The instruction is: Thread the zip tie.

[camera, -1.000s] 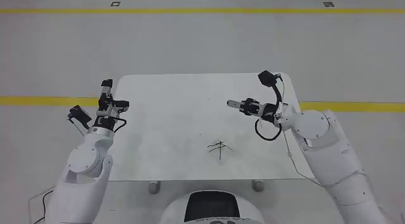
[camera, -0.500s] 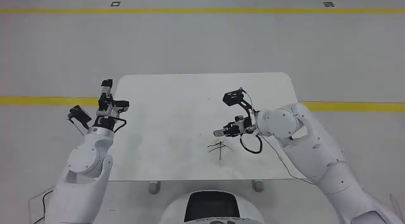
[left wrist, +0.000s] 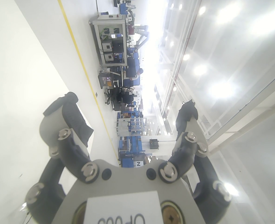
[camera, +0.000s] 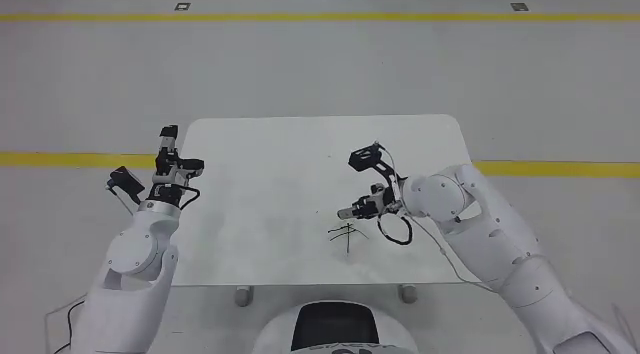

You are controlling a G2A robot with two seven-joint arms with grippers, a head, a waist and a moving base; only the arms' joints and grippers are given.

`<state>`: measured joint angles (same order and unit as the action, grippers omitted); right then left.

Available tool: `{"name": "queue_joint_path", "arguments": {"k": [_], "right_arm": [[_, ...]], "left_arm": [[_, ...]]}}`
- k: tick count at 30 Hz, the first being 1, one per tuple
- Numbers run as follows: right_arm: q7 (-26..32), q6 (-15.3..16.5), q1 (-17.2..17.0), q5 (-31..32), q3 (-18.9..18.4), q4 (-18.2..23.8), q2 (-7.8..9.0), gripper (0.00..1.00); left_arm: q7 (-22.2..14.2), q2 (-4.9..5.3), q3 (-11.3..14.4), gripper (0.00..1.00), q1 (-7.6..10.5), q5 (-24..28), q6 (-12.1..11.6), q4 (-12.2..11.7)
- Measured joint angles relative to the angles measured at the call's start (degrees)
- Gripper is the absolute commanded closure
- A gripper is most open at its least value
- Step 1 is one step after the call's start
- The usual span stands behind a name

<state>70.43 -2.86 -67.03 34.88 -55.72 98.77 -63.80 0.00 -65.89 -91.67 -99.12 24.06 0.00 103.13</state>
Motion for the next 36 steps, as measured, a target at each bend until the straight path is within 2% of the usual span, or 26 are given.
{"name": "queue_joint_path", "arguments": {"k": [6,17,20,23,26,29,36], "right_arm": [[4.6,-1.3,2.8,4.6,5.5,-0.9,-0.74,0.00],[5.2,-1.1,3.2,5.5,6.4,-0.9,-0.77,0.00],[8.4,-3.0,4.6,13.0,10.8,-0.6,-1.30,0.00],[9.3,-6.0,6.1,18.2,14.9,-2.3,-2.07,0.00],[9.2,-8.7,7.5,18.0,18.1,-5.1,-2.74,0.00],[9.2,-11.5,9.6,14.7,20.9,-8.1,-3.29,0.00],[9.2,-11.6,10.2,13.9,21.3,-8.5,-3.32,0.00]], "left_arm": [[0.0,0.00,0.0,0.00,0.00,0.0,0.0,0.0],[0.0,0.00,0.0,0.00,0.00,0.0,0.0,0.0],[0.0,0.00,0.0,0.00,0.00,0.0,0.0,0.0],[0.0,0.00,0.0,0.00,0.00,0.0,0.0,0.0],[0.0,0.00,0.0,0.00,0.00,0.0,0.0,0.0],[0.0,0.00,0.0,0.00,0.00,0.0,0.0,0.0],[0.0,0.00,0.0,0.00,0.00,0.0,0.0,0.0]]}}
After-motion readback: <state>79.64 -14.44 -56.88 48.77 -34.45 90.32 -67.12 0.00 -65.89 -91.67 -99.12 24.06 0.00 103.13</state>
